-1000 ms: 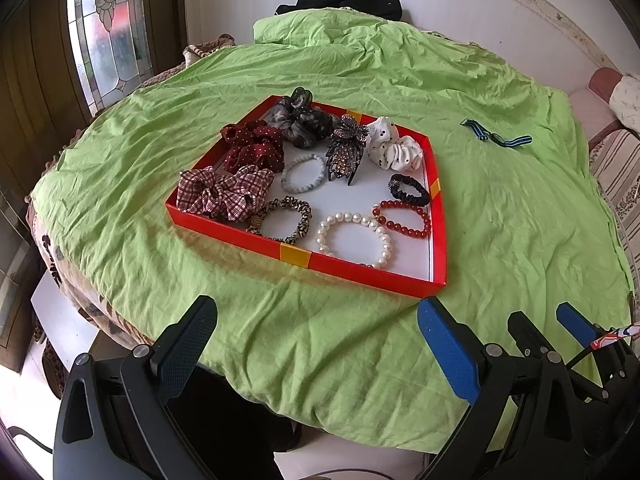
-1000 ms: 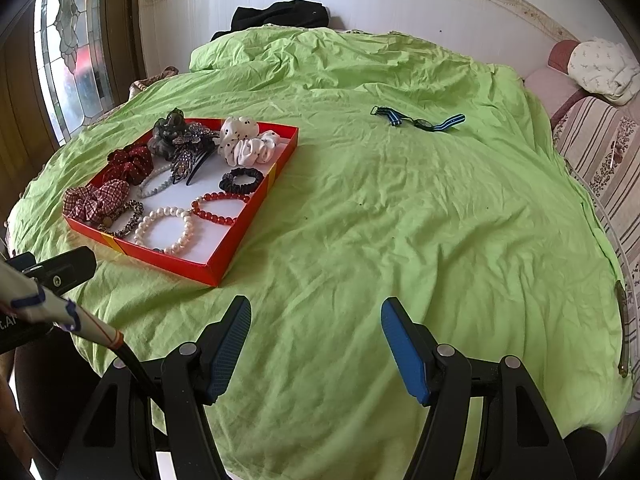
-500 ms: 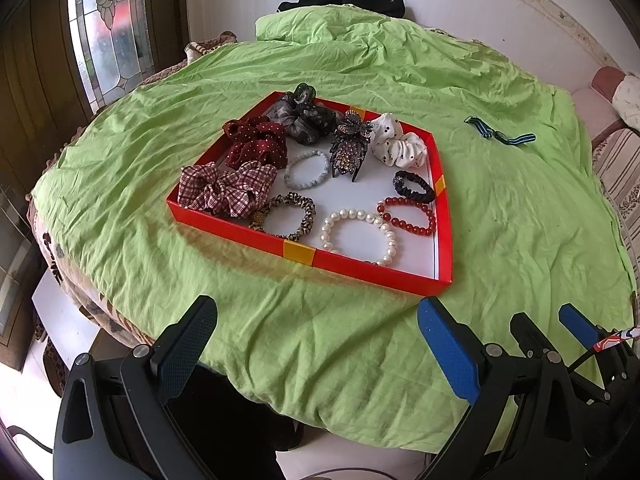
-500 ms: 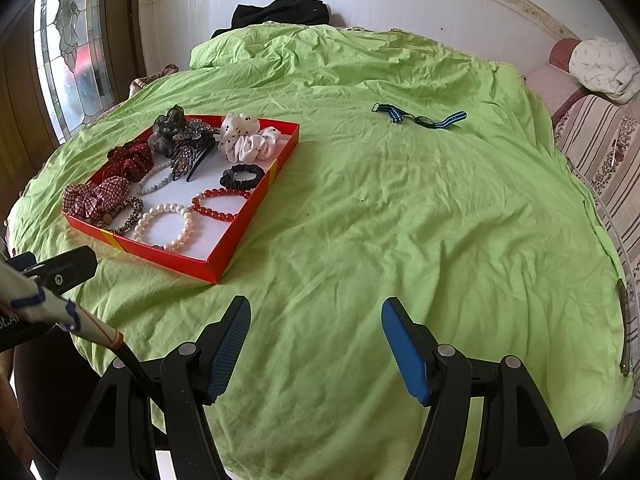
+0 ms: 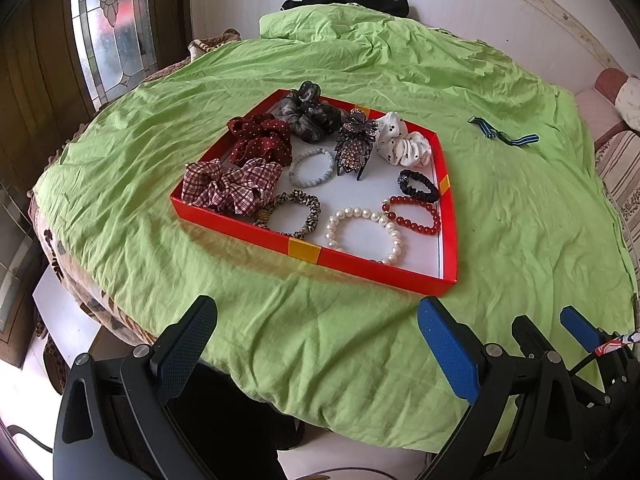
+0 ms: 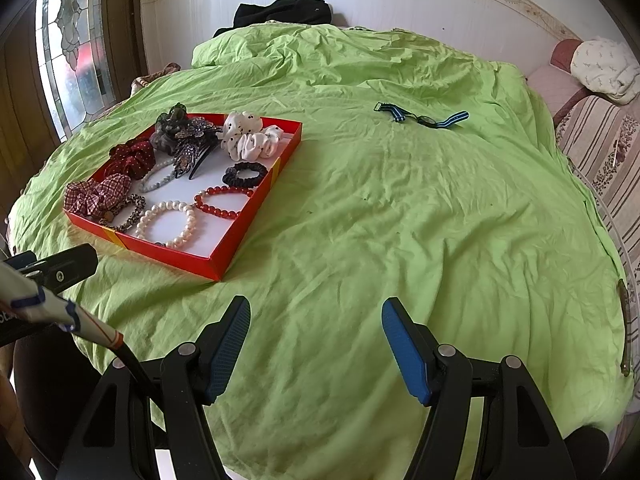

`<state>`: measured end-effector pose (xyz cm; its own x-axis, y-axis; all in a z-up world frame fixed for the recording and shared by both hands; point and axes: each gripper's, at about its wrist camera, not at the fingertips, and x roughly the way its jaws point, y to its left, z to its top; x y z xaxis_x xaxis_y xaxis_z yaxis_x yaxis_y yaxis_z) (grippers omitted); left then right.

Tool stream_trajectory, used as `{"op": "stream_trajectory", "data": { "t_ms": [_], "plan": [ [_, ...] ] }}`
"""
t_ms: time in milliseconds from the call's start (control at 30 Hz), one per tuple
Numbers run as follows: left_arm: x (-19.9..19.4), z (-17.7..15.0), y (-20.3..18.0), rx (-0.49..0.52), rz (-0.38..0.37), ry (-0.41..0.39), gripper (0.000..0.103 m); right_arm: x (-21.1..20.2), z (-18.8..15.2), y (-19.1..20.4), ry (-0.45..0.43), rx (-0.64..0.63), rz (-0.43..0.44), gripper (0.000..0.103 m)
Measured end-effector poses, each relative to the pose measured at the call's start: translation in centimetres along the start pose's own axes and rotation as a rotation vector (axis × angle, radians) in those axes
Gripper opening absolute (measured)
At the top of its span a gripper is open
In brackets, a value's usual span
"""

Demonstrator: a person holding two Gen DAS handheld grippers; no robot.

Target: Organize jewelry

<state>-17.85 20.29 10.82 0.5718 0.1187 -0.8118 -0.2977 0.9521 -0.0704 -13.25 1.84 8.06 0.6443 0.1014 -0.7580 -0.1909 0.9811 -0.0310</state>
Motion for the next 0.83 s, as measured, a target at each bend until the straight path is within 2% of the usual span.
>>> {"op": "stream_trajectory", "data": {
  "t_ms": [333, 600, 833],
  "plan": [
    [0.0, 0.1, 0.4, -0.004, 0.005, -0.002, 0.1, 0.0, -0.3, 0.5, 0.0, -0.014, 0.014, 0.073],
    [-0.4, 1.6, 1.4, -0.026, 0.016, -0.016, 0.1, -0.1, -0.2, 0.4, -0.006, -0.014, 0.045, 0.074],
    [-2.2, 3.1, -1.4, 0.035, 0.014, -0.06, 0.1, -0.2, 0.2, -1.8, -0.01, 0.028, 0.075, 0.074]
  ]
}}
